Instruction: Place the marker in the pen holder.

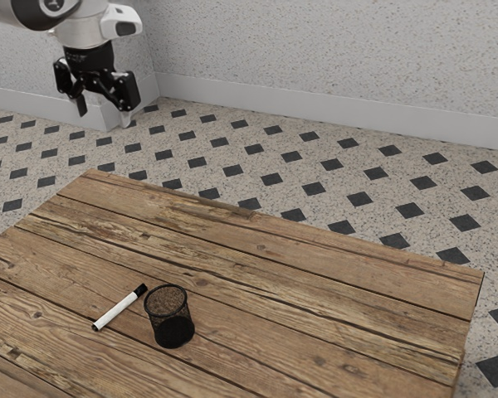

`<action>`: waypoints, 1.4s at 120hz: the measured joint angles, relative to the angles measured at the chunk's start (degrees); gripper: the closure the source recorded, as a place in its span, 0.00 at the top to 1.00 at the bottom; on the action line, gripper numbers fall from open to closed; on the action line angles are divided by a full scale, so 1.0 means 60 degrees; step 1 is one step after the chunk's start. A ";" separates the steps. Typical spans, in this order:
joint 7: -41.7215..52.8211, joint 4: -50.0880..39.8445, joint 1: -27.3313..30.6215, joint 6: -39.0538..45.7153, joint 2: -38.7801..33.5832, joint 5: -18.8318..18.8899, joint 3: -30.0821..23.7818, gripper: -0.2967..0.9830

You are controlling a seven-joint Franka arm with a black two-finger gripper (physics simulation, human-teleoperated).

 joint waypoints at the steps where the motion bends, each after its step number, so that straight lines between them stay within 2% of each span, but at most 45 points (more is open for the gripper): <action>1: -0.0008 -0.0001 0.0008 0.0002 0.0000 0.0002 -0.0015 0.77; 15: -0.0111 -0.0063 0.0037 0.0020 -0.0024 0.0000 -0.0093 0.77; 22: -0.0155 -0.0705 0.0158 0.0067 -0.0210 -0.0072 -0.0099 0.77; 33: -0.0144 -0.2407 0.0915 0.0451 -0.0165 -0.0161 -0.0101 0.77; 54: -0.0002 -0.3766 0.2224 0.1368 0.1113 -0.0600 -0.0340 0.77; 62: 0.0147 -0.4439 0.1882 0.2073 0.1616 -0.0751 -0.0376 0.77; 76: 0.0377 -0.5439 0.1169 0.3339 0.1785 -0.0955 -0.0389 0.77; 112: 0.1233 -0.5733 0.1483 0.5017 0.2434 -0.1110 -0.0303 0.77; 168: 0.2467 -0.6038 0.1632 0.5535 0.2788 -0.1160 -0.0304 0.77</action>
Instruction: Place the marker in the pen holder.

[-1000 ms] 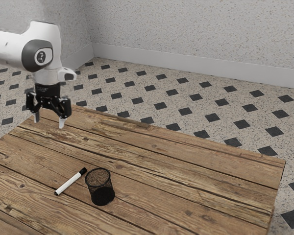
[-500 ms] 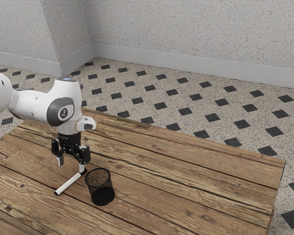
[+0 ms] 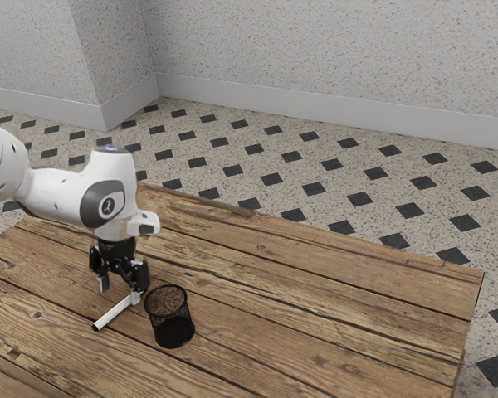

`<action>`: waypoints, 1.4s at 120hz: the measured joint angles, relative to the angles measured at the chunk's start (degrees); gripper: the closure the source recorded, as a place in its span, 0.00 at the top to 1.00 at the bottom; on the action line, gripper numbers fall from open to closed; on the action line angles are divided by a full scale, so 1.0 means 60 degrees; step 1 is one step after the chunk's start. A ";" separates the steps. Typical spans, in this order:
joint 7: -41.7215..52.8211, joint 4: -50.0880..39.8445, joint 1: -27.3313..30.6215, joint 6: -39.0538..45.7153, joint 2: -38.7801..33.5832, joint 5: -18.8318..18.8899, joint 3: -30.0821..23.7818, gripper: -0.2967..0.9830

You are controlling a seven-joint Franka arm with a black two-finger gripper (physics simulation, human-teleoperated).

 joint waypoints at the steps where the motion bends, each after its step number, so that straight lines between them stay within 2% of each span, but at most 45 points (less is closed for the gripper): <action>1: 0.0016 -0.0002 0.0000 0.0000 0.0004 0.0000 -0.0001 0.77; 57: 0.0649 0.0043 0.0000 0.0042 0.0353 -0.0127 -0.0005 0.76; 63: 0.0691 0.0043 0.0000 0.0051 0.0360 -0.0142 -0.0005 0.73; 83: 0.0796 0.0130 -0.0014 0.0067 0.0353 0.0009 -0.0032 0.48; 99: 0.0860 0.0158 -0.0017 0.0077 0.0353 0.0120 -0.0056 0.36; 133: 0.0924 0.0161 -0.0029 0.0115 0.0391 0.0217 -0.0064 0.21; 153: 0.0870 0.0160 -0.0026 0.0156 0.0387 0.0307 -0.0063 0.17; 168: 0.0802 0.0166 -0.0101 0.0243 -0.0607 0.0792 -0.0077 0.16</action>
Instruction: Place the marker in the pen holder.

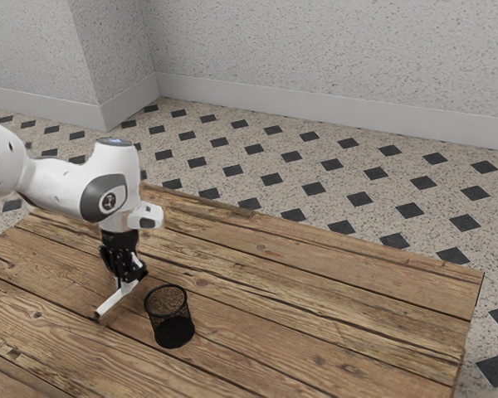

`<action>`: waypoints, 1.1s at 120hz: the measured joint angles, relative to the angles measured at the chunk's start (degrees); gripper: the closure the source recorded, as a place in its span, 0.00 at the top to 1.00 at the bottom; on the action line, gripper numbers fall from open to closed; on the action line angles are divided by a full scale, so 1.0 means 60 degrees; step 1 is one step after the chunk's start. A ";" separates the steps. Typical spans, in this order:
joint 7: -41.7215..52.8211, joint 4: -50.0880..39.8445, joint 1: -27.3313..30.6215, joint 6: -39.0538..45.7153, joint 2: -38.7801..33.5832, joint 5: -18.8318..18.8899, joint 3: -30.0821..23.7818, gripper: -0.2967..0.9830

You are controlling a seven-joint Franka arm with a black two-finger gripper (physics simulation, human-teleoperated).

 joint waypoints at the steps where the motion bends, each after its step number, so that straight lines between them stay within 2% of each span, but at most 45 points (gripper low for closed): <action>1: -0.0005 0.0004 -0.0005 0.0007 -0.0086 0.0060 0.0000 0.16; 17: -0.0178 -0.0192 -0.0235 0.0850 -0.1838 0.1249 -0.0321 0.15; 35: -0.0856 -0.1589 -0.0766 0.3337 -0.2704 0.1768 -0.0705 0.15; 56: -0.2269 -0.3041 -0.0816 0.4922 -0.4015 0.1864 -0.1699 0.15; 83: -0.4125 -0.4261 -0.0720 0.5691 -0.4774 0.1797 -0.2392 0.15; 125: -0.6052 -0.4826 -0.0378 0.5968 -0.4680 0.1752 -0.2514 0.15; 132: -0.6262 -0.4813 -0.0341 0.5890 -0.4669 0.1740 -0.2777 0.24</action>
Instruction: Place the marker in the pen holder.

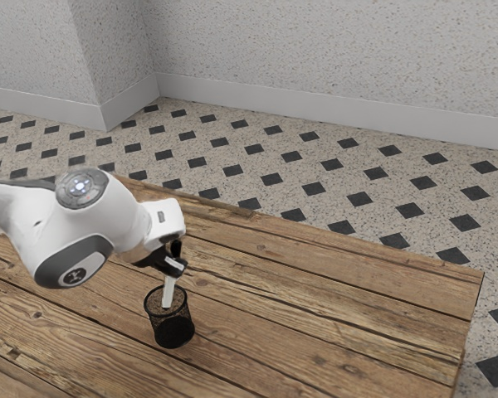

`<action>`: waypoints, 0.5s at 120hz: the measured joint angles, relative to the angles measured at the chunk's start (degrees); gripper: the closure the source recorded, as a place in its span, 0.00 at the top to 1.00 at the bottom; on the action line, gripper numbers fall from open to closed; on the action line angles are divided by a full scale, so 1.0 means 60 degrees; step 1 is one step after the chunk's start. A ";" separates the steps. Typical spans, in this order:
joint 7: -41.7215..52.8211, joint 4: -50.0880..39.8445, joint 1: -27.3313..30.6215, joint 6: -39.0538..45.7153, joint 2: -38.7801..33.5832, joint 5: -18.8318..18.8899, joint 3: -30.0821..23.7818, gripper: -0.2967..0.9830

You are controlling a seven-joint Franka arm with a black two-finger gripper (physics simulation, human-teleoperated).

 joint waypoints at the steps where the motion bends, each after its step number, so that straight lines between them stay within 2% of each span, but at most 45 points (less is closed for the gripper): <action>1: -0.0026 0.0002 0.0004 -0.0013 0.0000 -0.0003 -0.0028 0.25; 23: -0.0481 0.0128 0.0040 -0.0393 -0.0219 -0.0022 -0.0181 0.54; 33: -0.0624 0.1266 0.0409 -0.0984 -0.0014 -0.0123 0.0519 0.61; 39: -0.0608 0.3025 0.0485 -0.1941 0.0400 -0.0479 0.0719 0.65; 45: -0.0503 0.5658 0.0509 -0.3480 0.1169 -0.0894 0.0867 0.67; 52: -0.0281 0.8466 0.0471 -0.5326 0.1843 -0.1070 0.1045 0.69; 60: -0.0006 1.0518 0.0498 -0.7169 0.2369 -0.1194 0.1212 0.71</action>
